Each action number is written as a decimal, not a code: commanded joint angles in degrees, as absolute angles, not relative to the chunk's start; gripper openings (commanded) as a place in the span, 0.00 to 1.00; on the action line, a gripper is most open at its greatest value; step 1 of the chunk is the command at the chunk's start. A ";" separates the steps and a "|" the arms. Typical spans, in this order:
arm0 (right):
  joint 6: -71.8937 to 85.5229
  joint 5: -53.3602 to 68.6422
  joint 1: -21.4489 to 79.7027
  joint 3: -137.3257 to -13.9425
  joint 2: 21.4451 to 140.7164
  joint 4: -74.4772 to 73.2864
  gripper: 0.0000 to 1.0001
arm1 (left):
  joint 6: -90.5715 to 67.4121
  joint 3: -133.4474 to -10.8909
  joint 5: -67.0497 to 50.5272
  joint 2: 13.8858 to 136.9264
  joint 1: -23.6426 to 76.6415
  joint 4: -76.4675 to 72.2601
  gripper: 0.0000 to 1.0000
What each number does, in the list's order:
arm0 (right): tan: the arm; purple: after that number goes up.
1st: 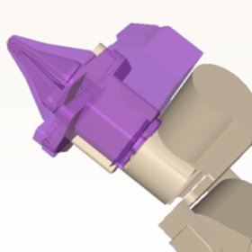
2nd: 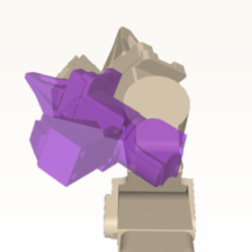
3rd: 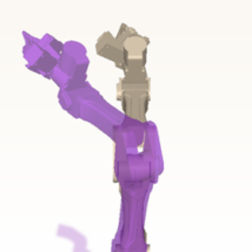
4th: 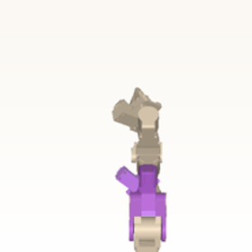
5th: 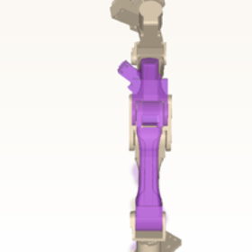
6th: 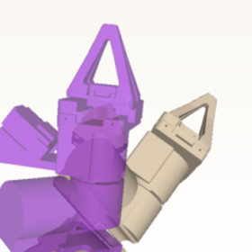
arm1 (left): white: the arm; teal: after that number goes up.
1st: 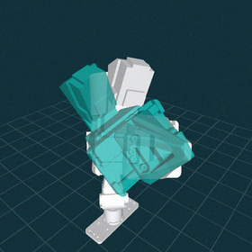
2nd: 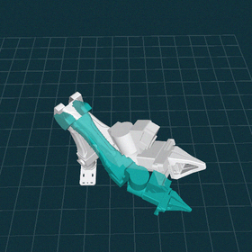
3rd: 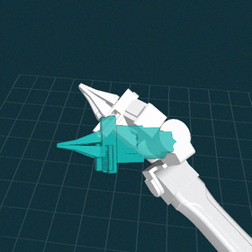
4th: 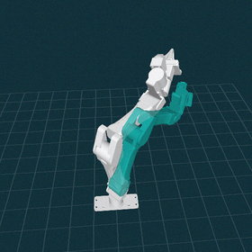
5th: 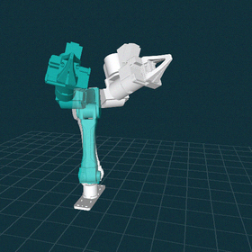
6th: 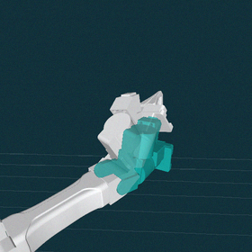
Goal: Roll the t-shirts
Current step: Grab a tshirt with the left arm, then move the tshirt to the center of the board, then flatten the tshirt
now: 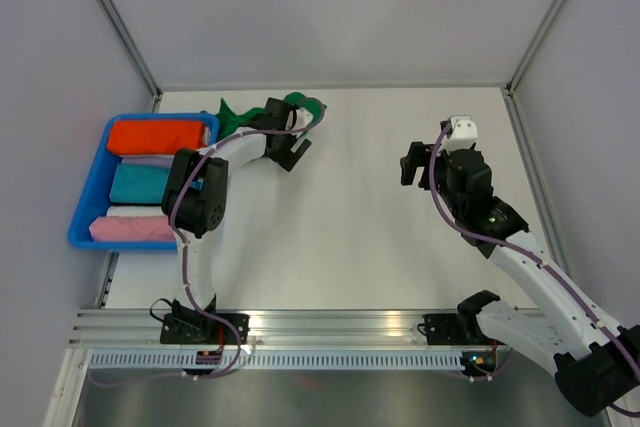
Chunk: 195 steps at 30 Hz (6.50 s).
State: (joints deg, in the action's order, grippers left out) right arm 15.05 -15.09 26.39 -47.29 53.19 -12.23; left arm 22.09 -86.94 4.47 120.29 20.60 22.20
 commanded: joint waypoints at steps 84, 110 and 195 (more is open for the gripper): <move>-13.44 -21.97 38.50 -109.26 78.59 -16.97 0.00 | 26.37 -114.09 -29.52 81.74 13.97 42.98 0.02; -5.44 -21.17 38.58 -103.36 58.45 -26.98 0.00 | 20.31 -107.74 -47.46 75.41 14.85 52.91 0.02; 25.15 -10.27 21.98 -61.85 56.09 -34.43 0.00 | 36.56 -63.78 5.09 58.89 25.14 43.66 0.02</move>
State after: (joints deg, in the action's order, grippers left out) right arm 28.91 -1.89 23.99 -52.84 63.24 -27.88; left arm 38.65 -55.42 1.43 61.19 25.61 38.92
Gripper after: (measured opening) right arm 0.010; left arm 0.037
